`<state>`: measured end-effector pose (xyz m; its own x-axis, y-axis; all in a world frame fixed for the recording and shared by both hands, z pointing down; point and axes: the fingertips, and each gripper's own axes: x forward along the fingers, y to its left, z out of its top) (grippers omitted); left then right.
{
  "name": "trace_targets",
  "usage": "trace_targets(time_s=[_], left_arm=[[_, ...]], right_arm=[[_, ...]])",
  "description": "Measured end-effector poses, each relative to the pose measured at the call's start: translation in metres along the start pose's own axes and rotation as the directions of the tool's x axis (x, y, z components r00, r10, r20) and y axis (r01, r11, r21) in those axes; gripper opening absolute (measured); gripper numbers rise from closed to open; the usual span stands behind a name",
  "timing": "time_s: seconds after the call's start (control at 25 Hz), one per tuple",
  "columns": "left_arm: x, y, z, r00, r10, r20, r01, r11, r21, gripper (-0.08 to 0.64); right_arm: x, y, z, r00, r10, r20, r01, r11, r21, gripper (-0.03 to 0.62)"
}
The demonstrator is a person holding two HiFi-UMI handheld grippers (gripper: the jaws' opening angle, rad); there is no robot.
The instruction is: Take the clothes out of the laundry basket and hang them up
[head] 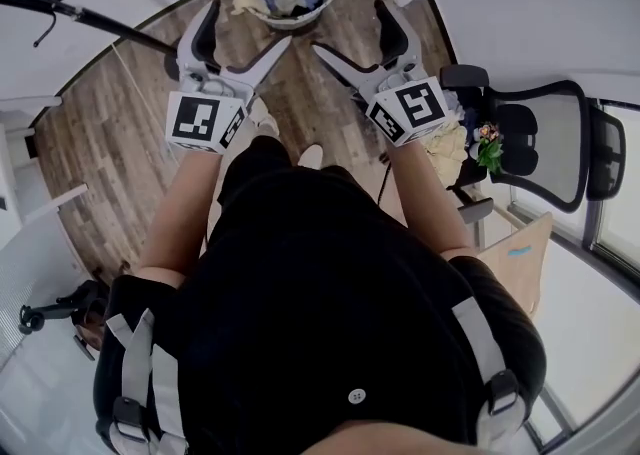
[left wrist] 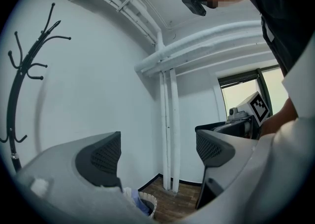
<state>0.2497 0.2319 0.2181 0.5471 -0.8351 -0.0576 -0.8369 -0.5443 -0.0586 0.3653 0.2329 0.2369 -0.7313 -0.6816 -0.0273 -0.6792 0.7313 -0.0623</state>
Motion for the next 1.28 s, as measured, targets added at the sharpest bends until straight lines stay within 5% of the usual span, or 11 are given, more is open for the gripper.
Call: trace_targets(time_s=[0.8,1.08,1.28], left_arm=[[0.166,0.214,-0.05,0.99,-0.141,-0.022,0.14,0.988,-0.06,0.469],[0.225,0.237,-0.079,0.983,-0.163,-0.081,0.153,0.981,-0.116,0.468],[0.282,0.265,-0.107,0.986,-0.112,-0.126,0.098,0.988,-0.117,0.468]], right_arm=[[0.234,-0.117,-0.022,0.992,-0.098,-0.086,0.096,0.995,-0.017,0.476],[0.267,-0.172,-0.043,0.986,-0.114,-0.124,0.118,0.993,0.021,0.471],[0.306,-0.233,-0.059,0.988,-0.068,-0.135,0.074,0.997,0.036,0.462]])
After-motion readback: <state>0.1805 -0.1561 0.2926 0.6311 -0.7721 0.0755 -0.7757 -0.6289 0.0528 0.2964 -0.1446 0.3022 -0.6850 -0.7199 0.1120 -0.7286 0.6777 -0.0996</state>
